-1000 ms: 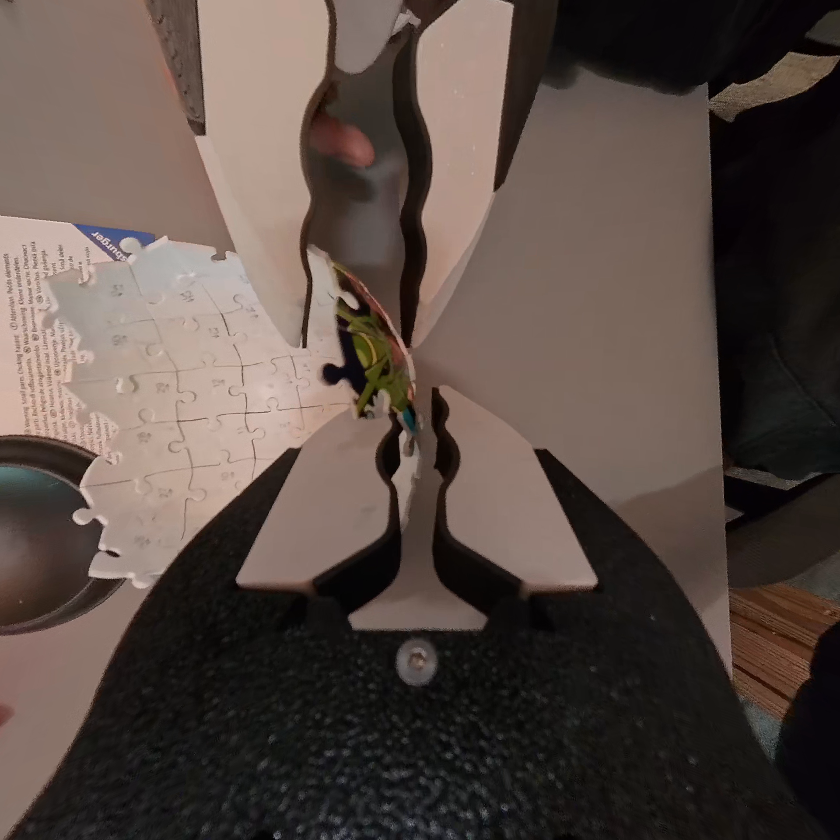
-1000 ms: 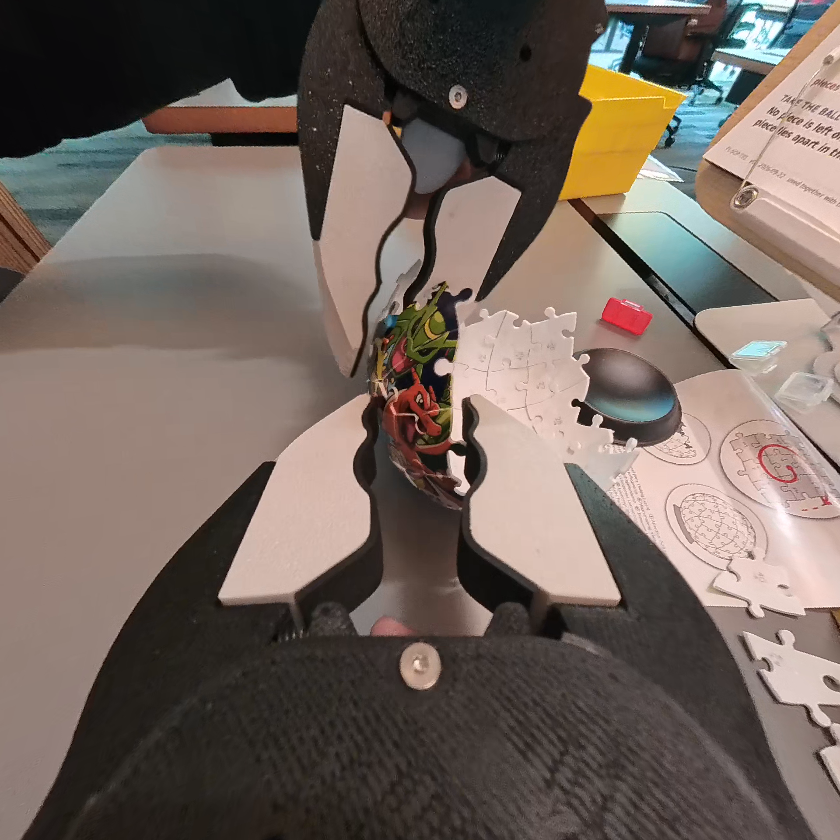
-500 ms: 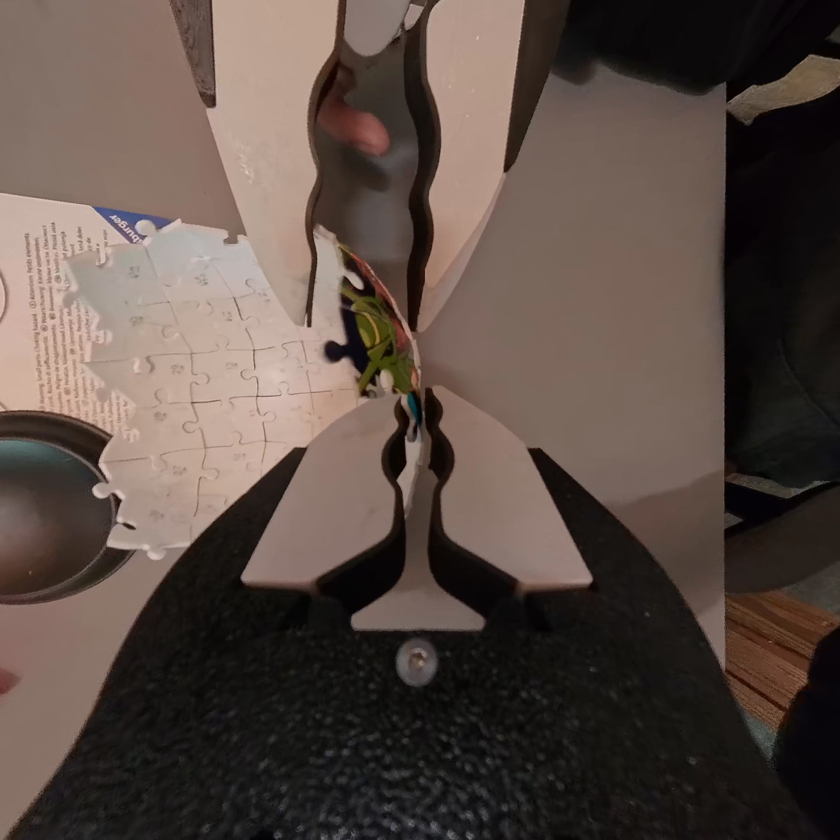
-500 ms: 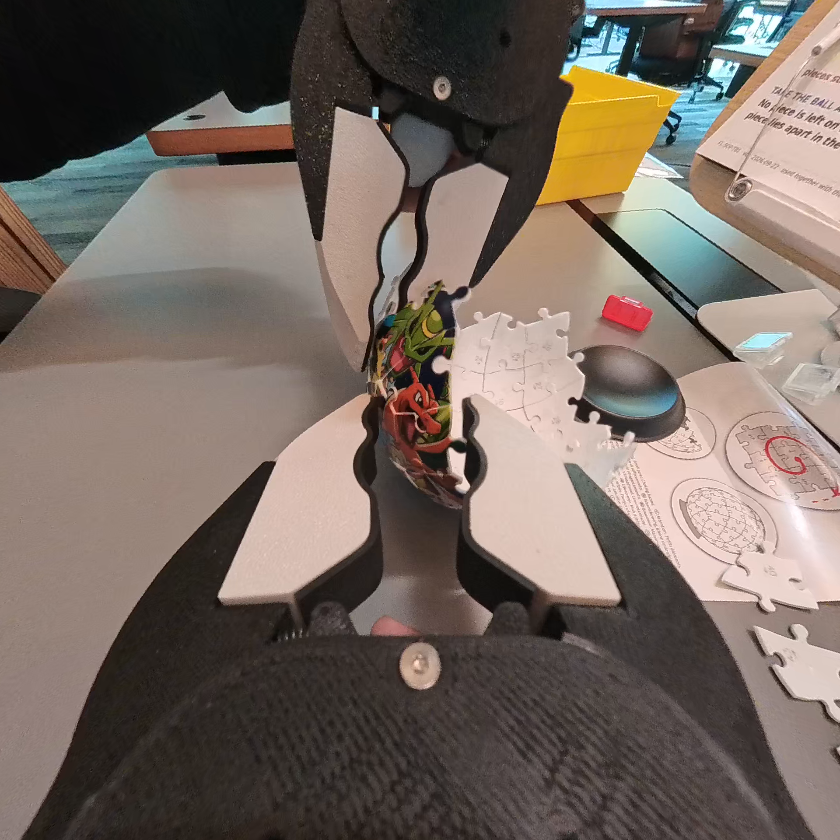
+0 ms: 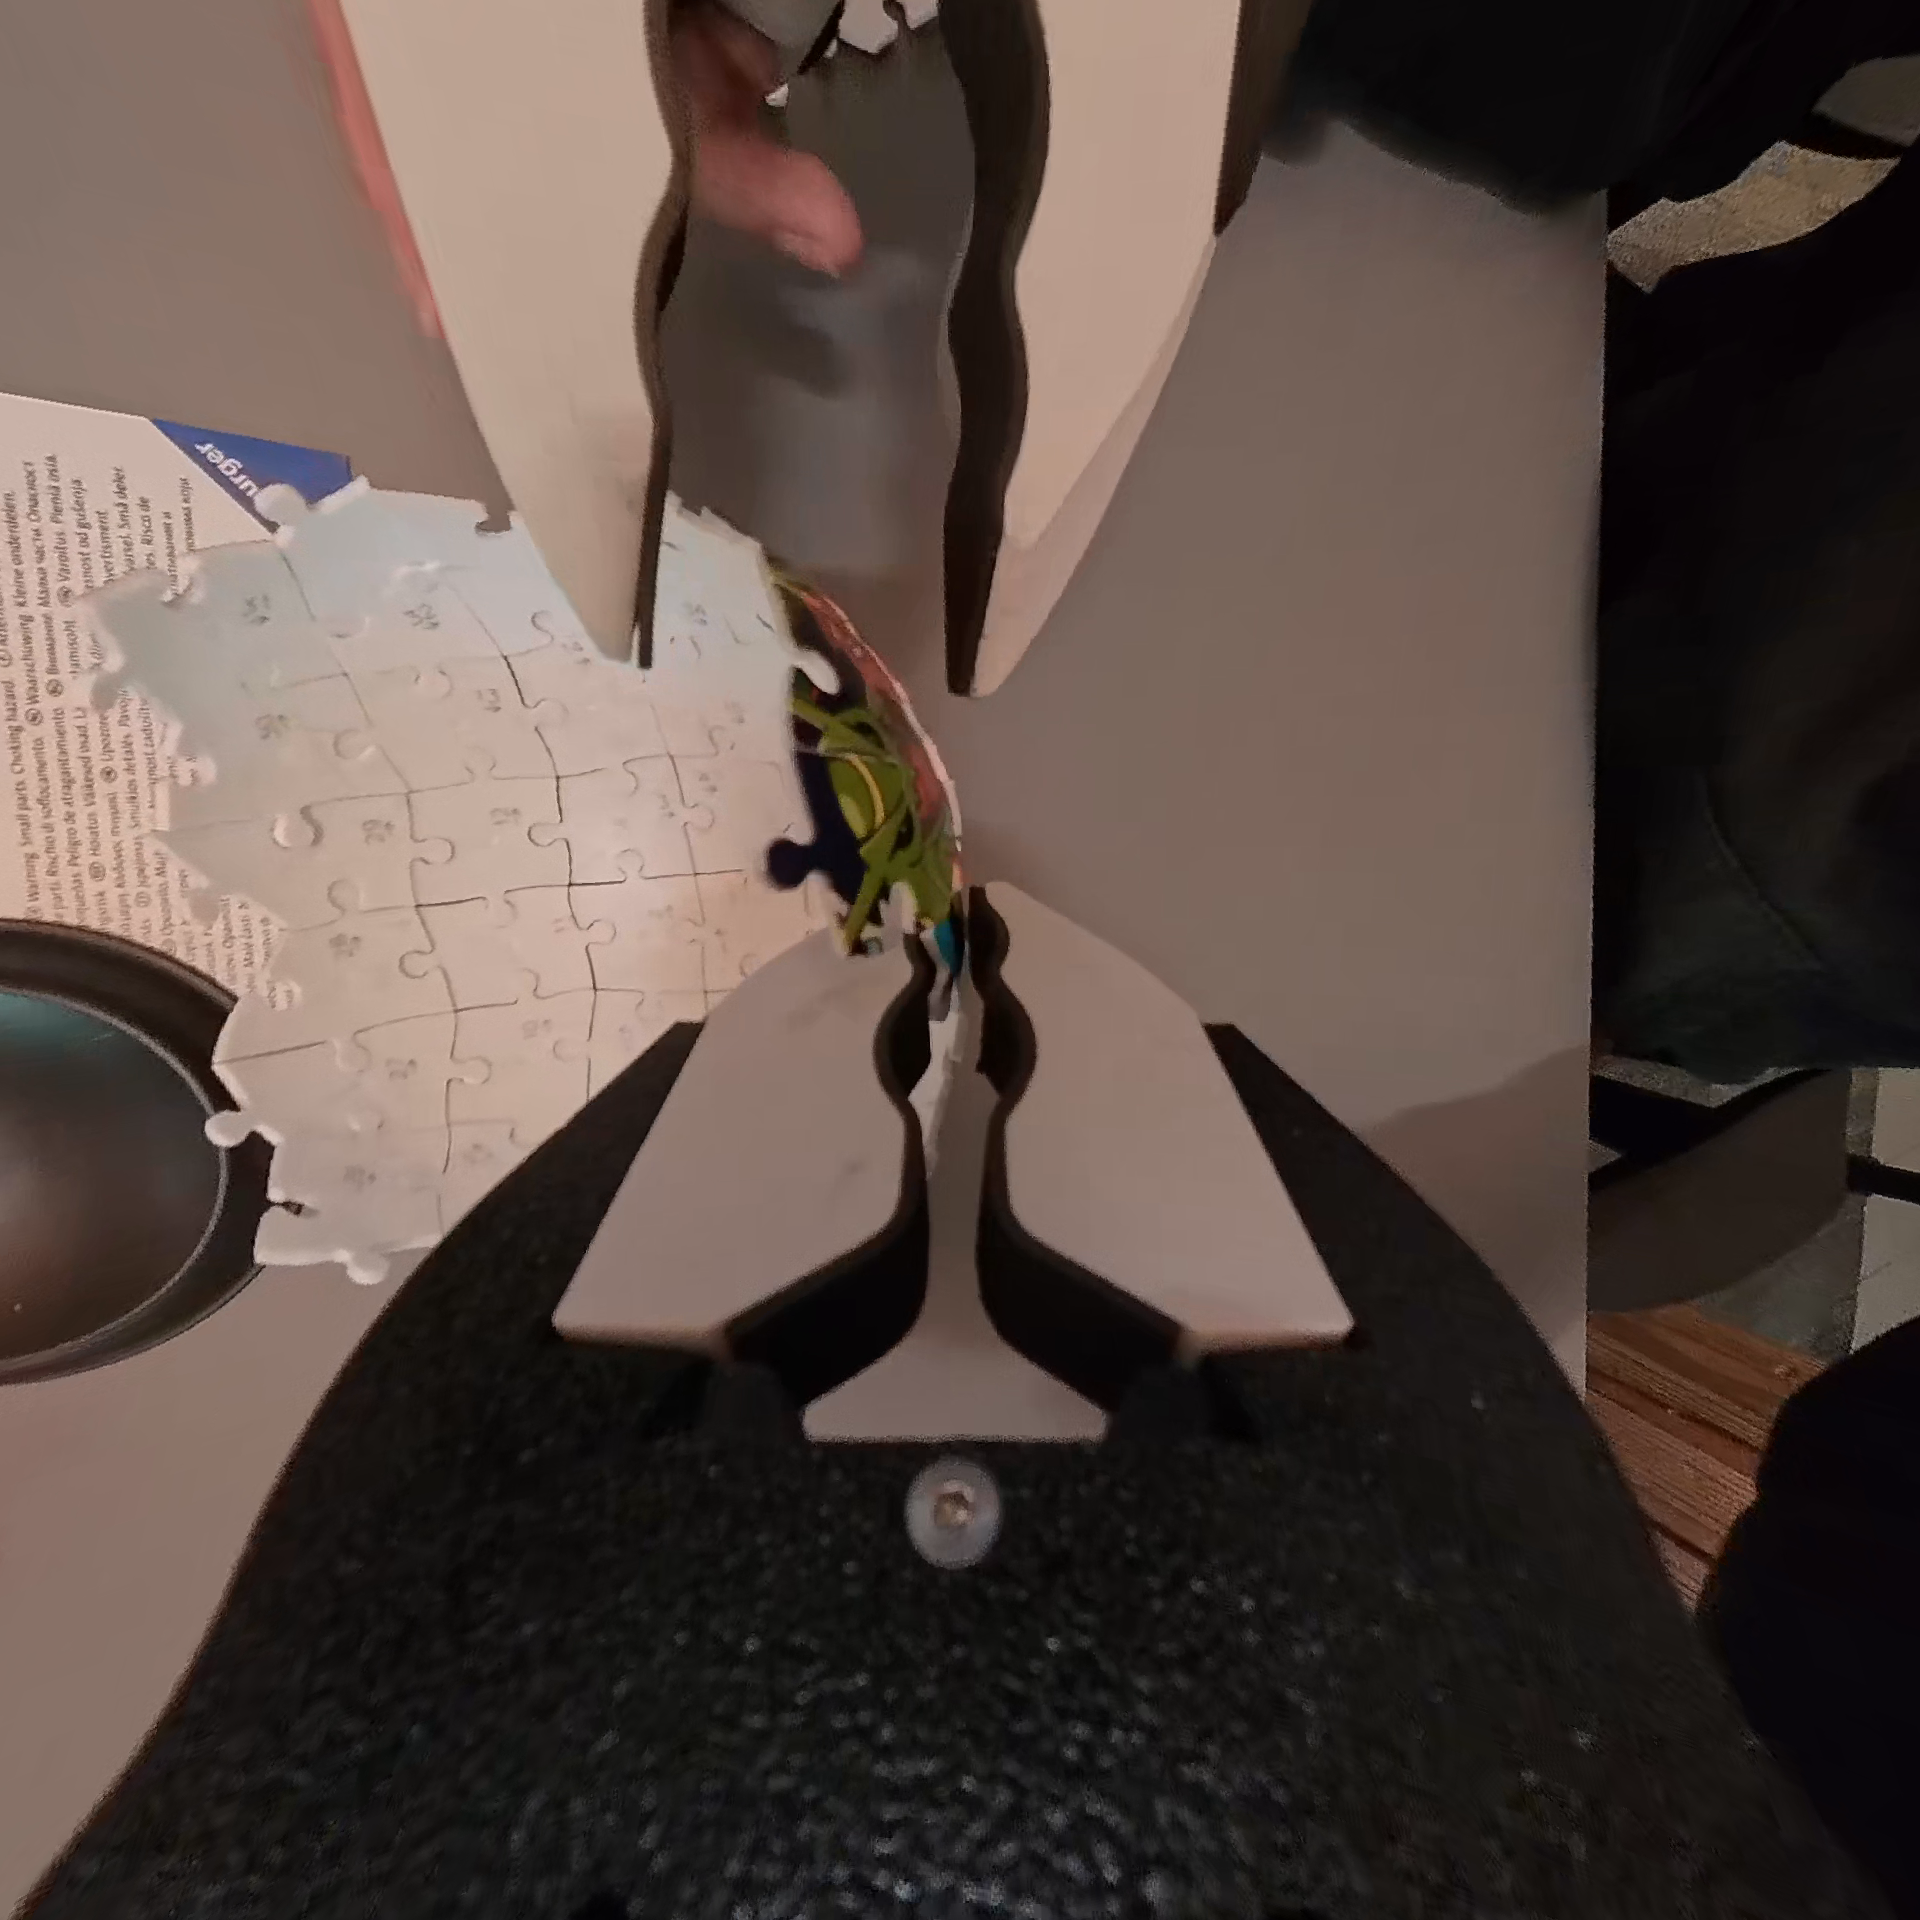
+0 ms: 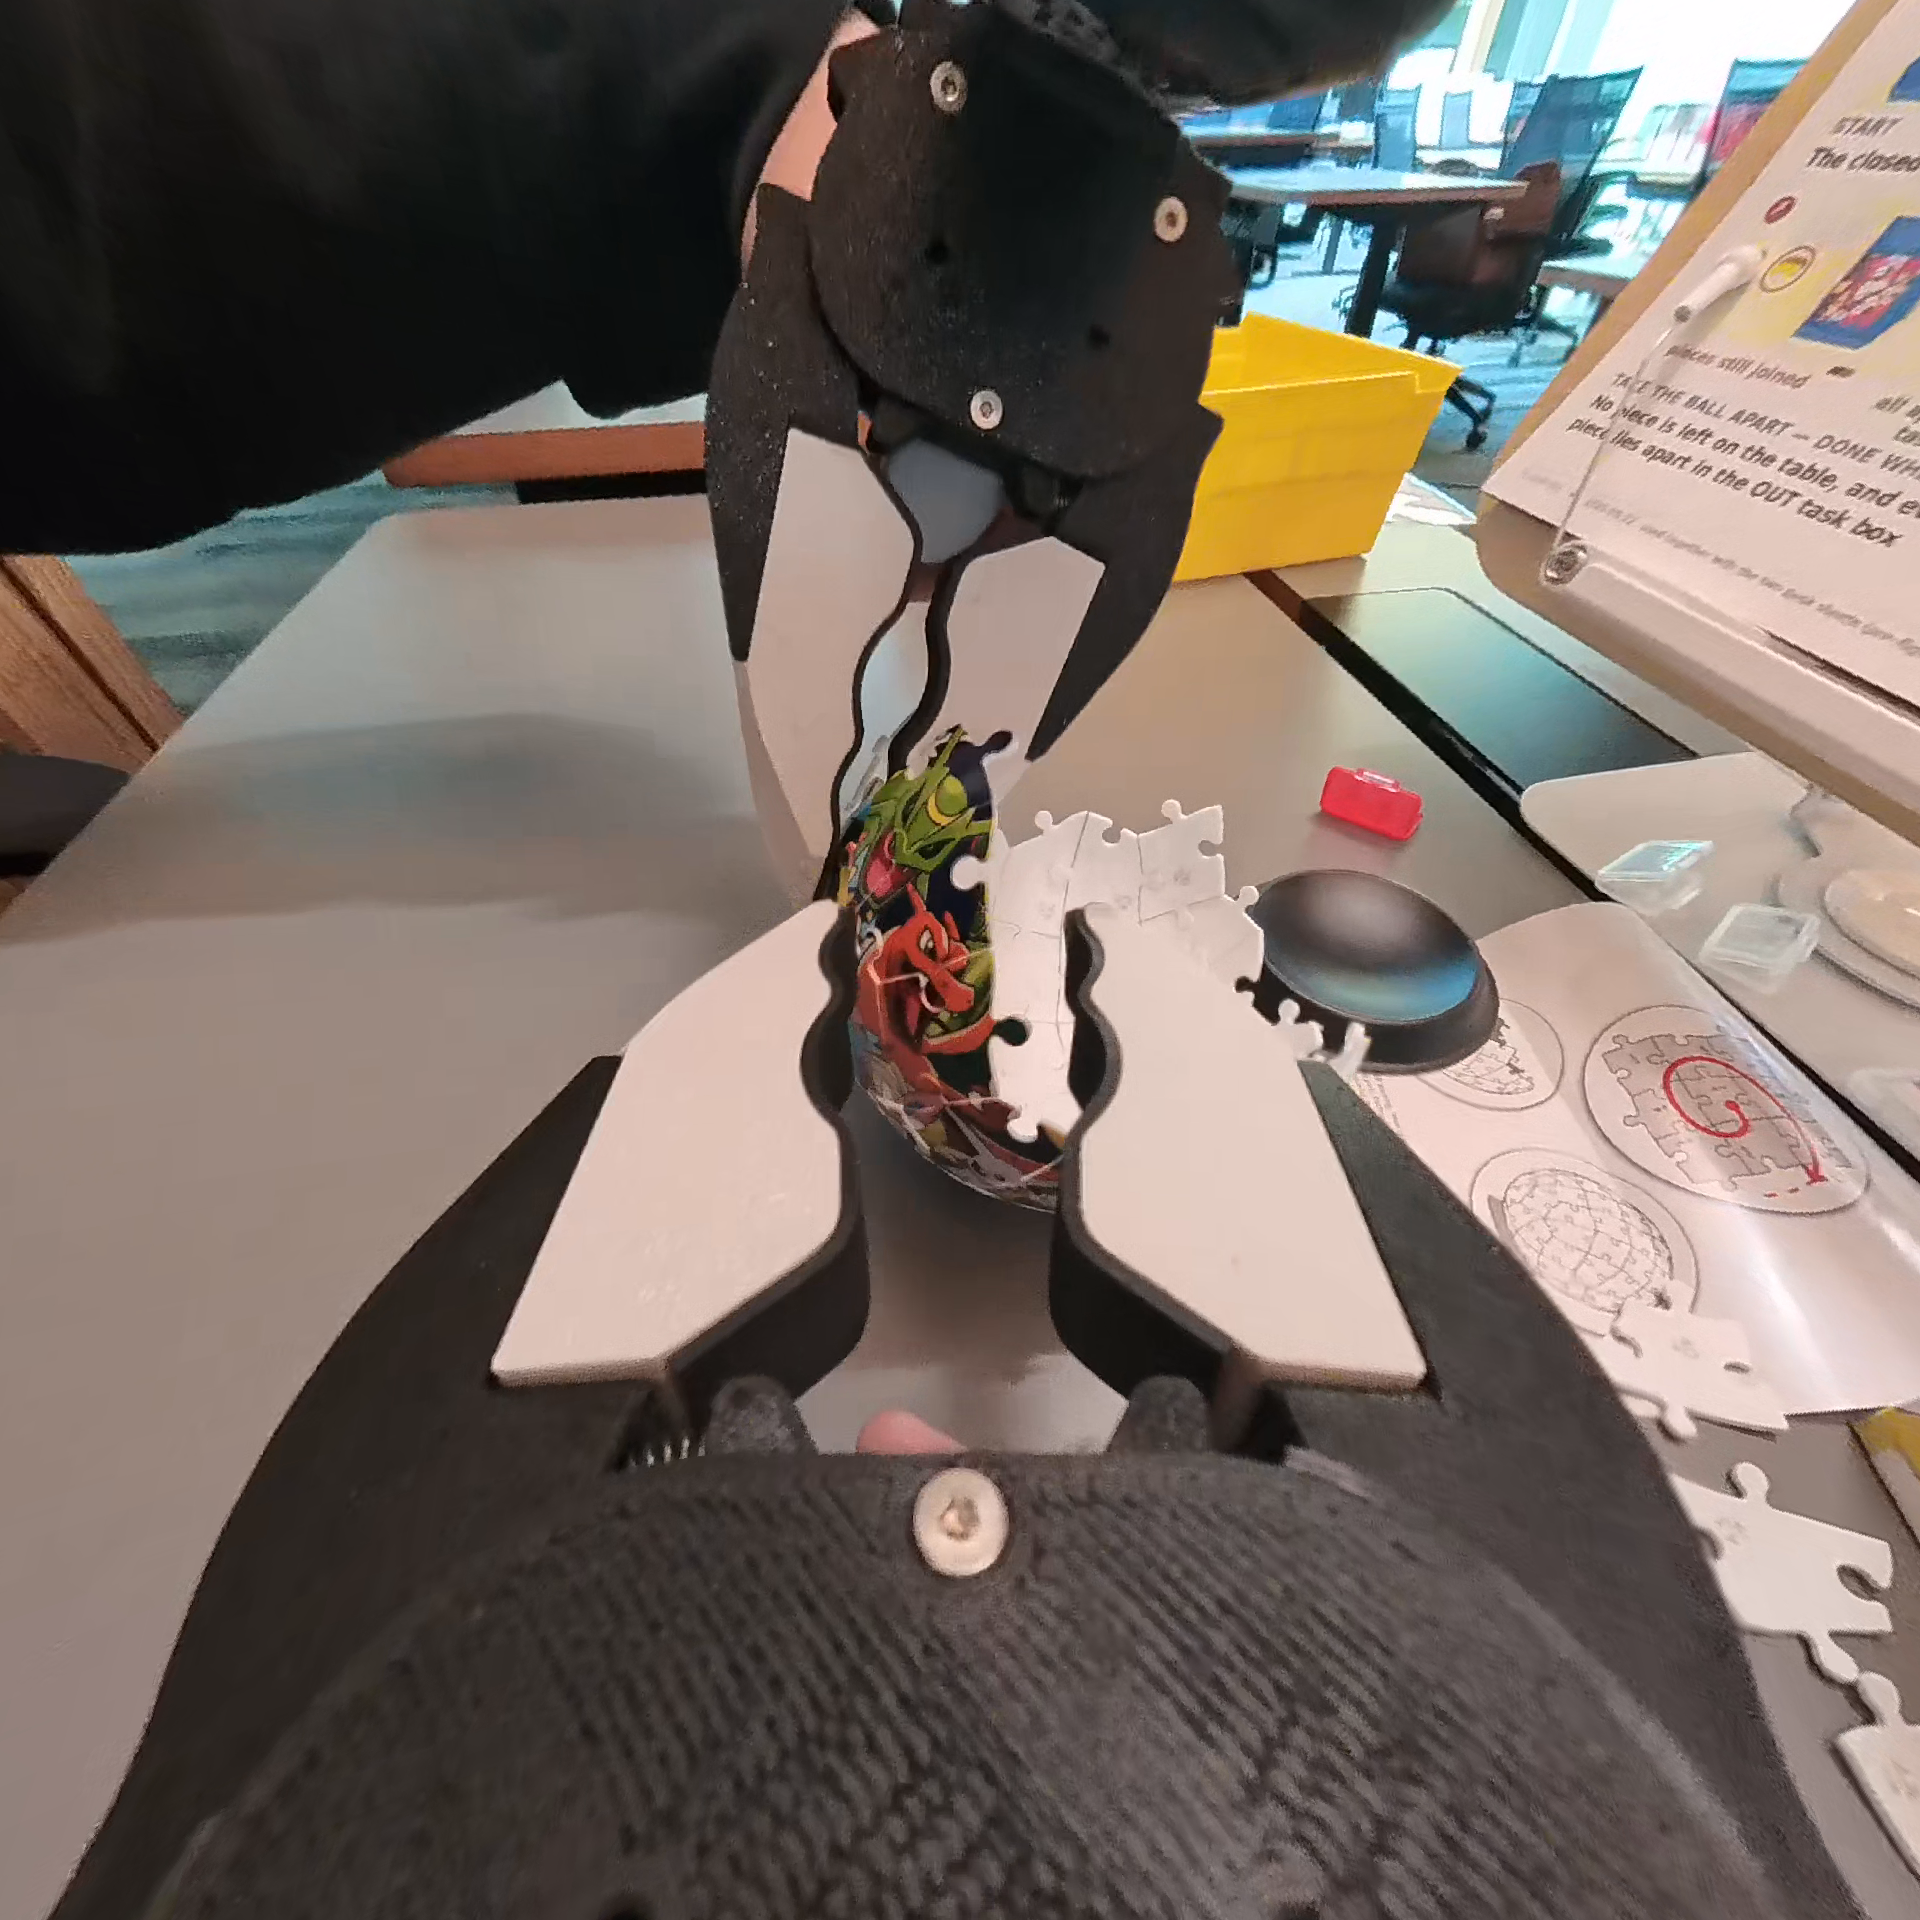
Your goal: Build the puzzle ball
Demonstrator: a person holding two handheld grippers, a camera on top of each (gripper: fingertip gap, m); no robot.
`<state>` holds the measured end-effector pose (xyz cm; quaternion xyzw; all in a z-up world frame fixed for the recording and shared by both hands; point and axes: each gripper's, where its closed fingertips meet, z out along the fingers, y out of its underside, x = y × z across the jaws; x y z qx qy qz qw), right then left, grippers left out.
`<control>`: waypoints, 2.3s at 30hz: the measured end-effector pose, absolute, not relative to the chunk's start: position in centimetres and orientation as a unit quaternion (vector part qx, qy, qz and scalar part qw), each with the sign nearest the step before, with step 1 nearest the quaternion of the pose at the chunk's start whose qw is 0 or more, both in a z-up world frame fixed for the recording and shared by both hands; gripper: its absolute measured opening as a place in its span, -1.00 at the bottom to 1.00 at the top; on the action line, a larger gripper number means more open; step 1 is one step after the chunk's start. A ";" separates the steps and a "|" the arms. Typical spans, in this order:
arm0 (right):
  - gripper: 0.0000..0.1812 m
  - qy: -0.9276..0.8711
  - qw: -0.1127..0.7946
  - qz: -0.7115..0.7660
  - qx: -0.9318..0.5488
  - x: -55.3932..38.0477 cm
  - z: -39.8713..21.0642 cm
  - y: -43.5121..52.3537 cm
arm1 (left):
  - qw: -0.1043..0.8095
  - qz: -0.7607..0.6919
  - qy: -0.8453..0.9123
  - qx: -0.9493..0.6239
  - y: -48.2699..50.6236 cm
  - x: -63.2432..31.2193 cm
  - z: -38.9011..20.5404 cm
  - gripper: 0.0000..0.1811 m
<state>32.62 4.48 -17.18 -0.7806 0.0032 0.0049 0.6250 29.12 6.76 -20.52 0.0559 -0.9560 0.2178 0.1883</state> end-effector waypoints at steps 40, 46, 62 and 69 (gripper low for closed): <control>-0.79 0.042 0.634 0.037 -0.771 34.1 -16.8 5.2 | 0.172 0.246 -0.951 0.073 6.8 30.8 -19.8 -0.97; -0.78 0.039 0.636 0.031 -0.770 34.1 -16.8 5.2 | 0.189 0.253 -0.946 0.070 6.8 30.8 -19.8 -0.97; -0.59 -0.046 0.585 -0.056 -0.808 33.5 -18.3 5.1 | 0.232 0.254 -0.936 0.072 6.9 30.6 -19.8 -0.97; -0.58 -0.006 0.604 -0.043 -0.796 34.2 -17.8 5.4 | 0.267 0.259 -0.924 0.087 7.1 30.8 -19.4 -0.97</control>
